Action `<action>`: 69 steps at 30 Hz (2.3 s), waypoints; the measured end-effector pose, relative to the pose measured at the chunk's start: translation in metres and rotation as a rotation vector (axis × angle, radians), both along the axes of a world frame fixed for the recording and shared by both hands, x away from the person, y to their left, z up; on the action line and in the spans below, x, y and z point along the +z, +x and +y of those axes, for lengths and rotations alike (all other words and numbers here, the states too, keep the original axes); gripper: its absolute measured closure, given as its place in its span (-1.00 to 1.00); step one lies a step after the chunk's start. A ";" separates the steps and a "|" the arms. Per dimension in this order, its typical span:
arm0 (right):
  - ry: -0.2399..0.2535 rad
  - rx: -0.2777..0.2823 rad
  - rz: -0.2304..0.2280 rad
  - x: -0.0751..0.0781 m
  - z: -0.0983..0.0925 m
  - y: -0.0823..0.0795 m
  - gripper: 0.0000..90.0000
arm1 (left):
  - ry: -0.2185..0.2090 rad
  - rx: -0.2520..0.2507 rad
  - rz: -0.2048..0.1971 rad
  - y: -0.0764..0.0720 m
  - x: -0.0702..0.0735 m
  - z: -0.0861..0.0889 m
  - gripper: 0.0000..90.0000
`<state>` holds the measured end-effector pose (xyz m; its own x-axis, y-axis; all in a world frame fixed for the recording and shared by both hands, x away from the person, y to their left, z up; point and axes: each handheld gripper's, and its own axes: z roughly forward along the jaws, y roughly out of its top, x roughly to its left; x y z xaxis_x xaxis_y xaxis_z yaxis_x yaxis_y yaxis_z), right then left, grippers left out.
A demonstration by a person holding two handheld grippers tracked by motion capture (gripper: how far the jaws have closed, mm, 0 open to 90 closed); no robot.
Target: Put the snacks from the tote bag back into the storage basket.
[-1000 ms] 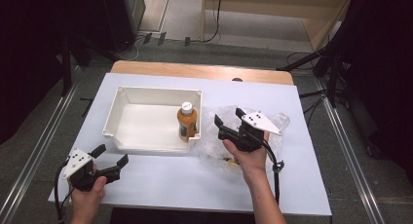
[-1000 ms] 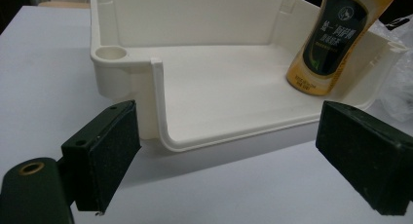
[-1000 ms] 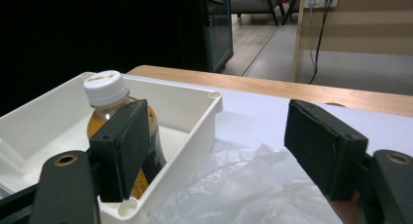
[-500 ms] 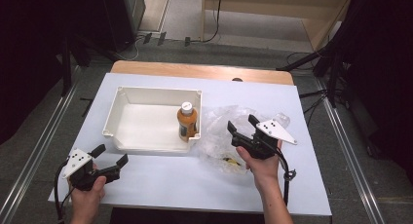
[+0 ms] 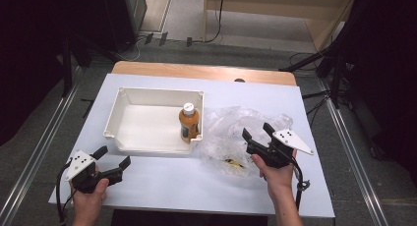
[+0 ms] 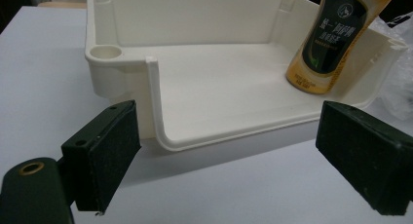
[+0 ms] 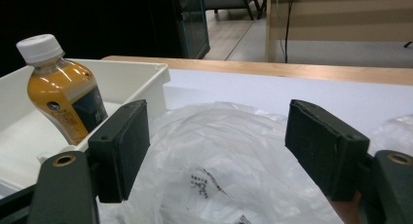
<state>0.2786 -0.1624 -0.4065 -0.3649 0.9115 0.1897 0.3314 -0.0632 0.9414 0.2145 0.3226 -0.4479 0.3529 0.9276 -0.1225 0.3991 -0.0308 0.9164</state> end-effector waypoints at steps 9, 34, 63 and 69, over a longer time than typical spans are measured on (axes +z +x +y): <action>-0.003 -0.029 0.019 -0.010 -0.015 -0.005 -0.44 | 0.001 0.001 0.003 0.000 0.000 -0.001 -0.79; -0.024 -0.126 0.040 -0.026 -0.061 -0.020 -0.44 | 0.002 0.009 0.004 0.000 0.000 0.001 -0.79; -0.021 -0.256 0.050 -0.041 -0.130 -0.051 -0.51 | -0.006 0.030 0.019 0.002 -0.004 0.004 -0.79; -0.029 -0.292 0.063 -0.046 -0.149 -0.058 -0.51 | -0.008 0.033 0.022 0.002 -0.005 0.004 -0.79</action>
<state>0.2208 -0.3118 -0.4527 -0.0748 0.9816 0.1756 0.3607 -0.1376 0.9225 0.2167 0.3270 -0.4528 0.3192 0.9377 -0.1371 0.4196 -0.0102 0.9076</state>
